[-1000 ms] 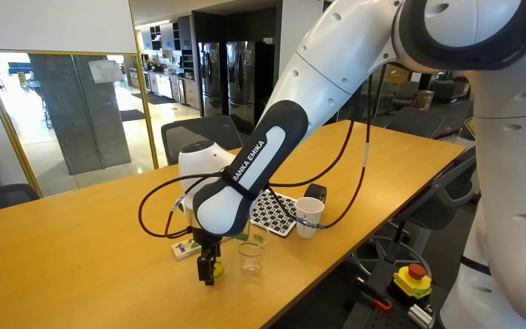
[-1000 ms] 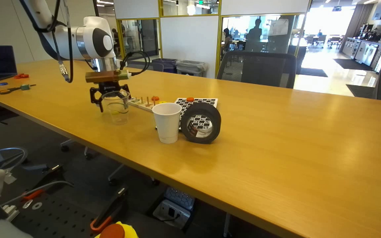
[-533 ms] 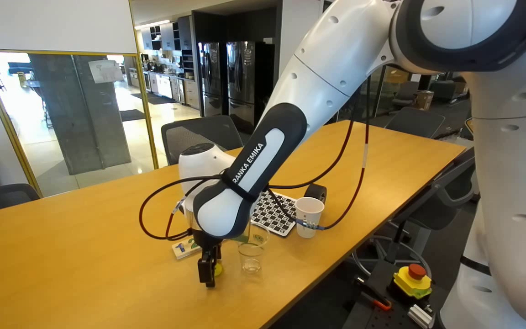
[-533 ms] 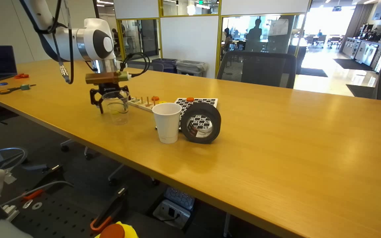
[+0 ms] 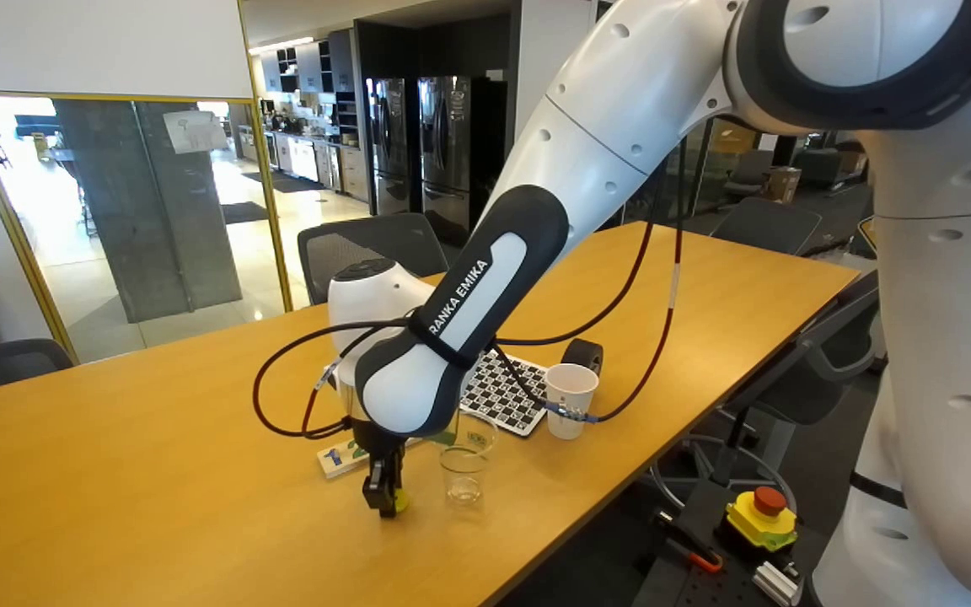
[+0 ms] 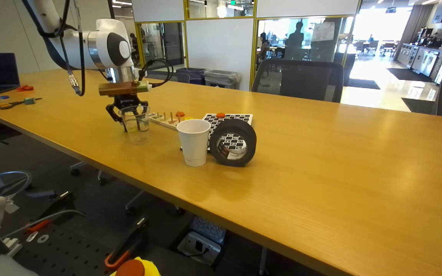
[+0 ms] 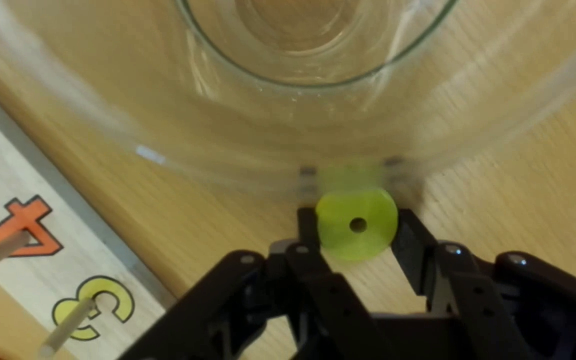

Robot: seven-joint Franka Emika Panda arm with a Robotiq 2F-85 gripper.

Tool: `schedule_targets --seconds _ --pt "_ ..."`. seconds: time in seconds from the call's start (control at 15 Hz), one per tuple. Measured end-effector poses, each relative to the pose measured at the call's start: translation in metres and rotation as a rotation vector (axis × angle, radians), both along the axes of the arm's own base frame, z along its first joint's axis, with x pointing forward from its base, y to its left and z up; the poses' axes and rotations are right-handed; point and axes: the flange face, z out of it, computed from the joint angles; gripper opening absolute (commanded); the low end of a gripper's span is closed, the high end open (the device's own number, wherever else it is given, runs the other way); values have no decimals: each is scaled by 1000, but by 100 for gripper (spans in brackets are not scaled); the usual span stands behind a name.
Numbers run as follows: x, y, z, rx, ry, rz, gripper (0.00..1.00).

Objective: Pick up the orange and yellow objects from the table and put them in the two cups

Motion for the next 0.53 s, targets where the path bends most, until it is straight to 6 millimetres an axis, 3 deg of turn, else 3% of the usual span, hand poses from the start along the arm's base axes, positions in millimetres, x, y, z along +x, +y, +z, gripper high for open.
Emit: schedule_targets --seconds 0.27,0.53 --pt "3 -4 3 -3 -8 -26 21" --pt "13 -20 41 -8 -58 -96 21"
